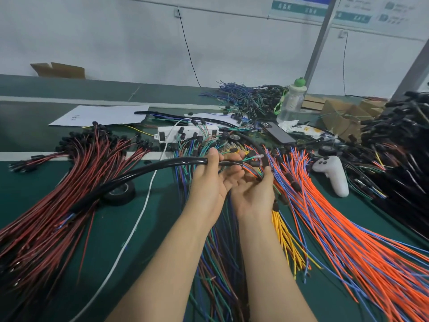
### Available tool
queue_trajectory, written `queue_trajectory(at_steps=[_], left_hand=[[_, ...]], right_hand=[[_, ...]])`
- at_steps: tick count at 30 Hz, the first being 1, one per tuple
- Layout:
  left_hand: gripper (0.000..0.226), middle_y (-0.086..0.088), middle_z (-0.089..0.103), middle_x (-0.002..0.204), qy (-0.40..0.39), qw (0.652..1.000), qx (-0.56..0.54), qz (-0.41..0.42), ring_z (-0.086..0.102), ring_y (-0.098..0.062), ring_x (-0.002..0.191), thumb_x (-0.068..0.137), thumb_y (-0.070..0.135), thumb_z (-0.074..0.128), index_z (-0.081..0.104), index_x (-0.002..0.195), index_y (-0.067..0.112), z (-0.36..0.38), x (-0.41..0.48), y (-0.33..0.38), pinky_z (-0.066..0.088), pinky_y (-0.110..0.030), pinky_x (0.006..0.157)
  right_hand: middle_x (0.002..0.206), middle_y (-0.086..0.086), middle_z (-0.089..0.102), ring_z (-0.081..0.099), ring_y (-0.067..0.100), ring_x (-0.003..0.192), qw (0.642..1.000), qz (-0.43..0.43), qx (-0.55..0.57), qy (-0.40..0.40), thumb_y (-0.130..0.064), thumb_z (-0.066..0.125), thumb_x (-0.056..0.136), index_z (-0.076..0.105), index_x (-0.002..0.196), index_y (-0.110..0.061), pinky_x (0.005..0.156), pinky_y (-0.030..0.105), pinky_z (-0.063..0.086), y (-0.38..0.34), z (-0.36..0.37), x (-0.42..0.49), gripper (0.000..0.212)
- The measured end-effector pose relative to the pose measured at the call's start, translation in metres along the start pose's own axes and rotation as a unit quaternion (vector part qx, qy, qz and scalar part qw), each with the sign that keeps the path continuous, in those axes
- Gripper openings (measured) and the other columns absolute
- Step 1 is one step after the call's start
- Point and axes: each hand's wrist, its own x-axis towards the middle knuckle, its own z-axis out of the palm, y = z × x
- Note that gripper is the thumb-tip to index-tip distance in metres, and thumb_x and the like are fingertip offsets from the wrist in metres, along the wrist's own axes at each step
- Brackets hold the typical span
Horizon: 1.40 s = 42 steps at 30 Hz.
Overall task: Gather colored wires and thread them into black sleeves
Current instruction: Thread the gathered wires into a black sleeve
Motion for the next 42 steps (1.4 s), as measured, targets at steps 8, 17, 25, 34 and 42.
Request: queue_trajectory(at_steps=[8, 17, 25, 34, 42], left_hand=[[0.031, -0.003, 0.068, 0.071, -0.002, 0.993, 0.103, 0.053, 0.061, -0.011, 0.057, 0.101, 0.024, 0.035, 0.049, 0.078, 0.008, 0.004, 0.010, 0.010, 0.056, -0.021, 0.062], [0.036, 0.004, 0.068, 0.062, 0.043, 0.976, 0.191, 0.091, 0.059, -0.006, 0.050, 0.102, 0.025, 0.036, 0.052, 0.074, 0.010, 0.007, 0.020, 0.017, 0.053, -0.018, 0.054], [0.031, -0.004, 0.071, 0.071, 0.039, 0.998, 0.042, 0.032, 0.059, -0.006, 0.051, 0.101, 0.029, 0.037, 0.048, 0.078, 0.010, -0.001, 0.020, 0.023, 0.053, -0.017, 0.054], [0.033, -0.009, 0.071, 0.088, -0.031, 0.995, 0.097, 0.025, 0.062, -0.009, 0.059, 0.101, 0.025, 0.036, 0.053, 0.080, 0.006, 0.013, 0.021, 0.023, 0.056, -0.019, 0.062], [0.029, 0.000, 0.068, 0.097, -0.106, 0.899, 0.418, 0.081, 0.051, -0.006, 0.070, 0.101, 0.028, 0.038, 0.064, 0.091, 0.020, 0.016, 0.005, 0.030, 0.048, -0.016, 0.066]], right_hand=[[0.112, 0.009, 0.062, 0.060, 0.019, 0.082, 0.997, -0.034, -0.046, 0.053, -0.055, 0.054, 0.091, 0.056, 0.111, -0.014, 0.074, 0.029, 0.055, -0.013, 0.000, -0.006, 0.046], [0.046, -0.008, 0.044, 0.029, 0.004, 0.033, 0.993, -0.100, -0.038, 0.039, -0.033, 0.061, 0.092, 0.050, 0.070, -0.017, 0.033, 0.016, 0.023, -0.020, 0.002, -0.012, 0.029], [0.048, -0.003, 0.056, 0.042, 0.000, 0.035, 0.993, -0.052, -0.020, -0.102, -0.024, 0.043, 0.101, 0.058, 0.079, -0.005, 0.035, 0.009, 0.033, -0.016, 0.011, -0.020, 0.033], [0.051, 0.001, 0.060, 0.048, 0.002, 0.038, 0.996, -0.031, 0.042, -0.076, -0.027, 0.053, 0.096, 0.055, 0.079, -0.007, 0.038, 0.009, 0.039, -0.015, 0.014, -0.023, 0.027], [0.067, 0.002, 0.063, 0.065, 0.013, 0.063, 0.967, 0.104, -0.132, -0.194, -0.067, 0.037, 0.089, 0.058, 0.078, -0.014, 0.061, 0.023, 0.052, -0.019, 0.016, -0.030, 0.058]])
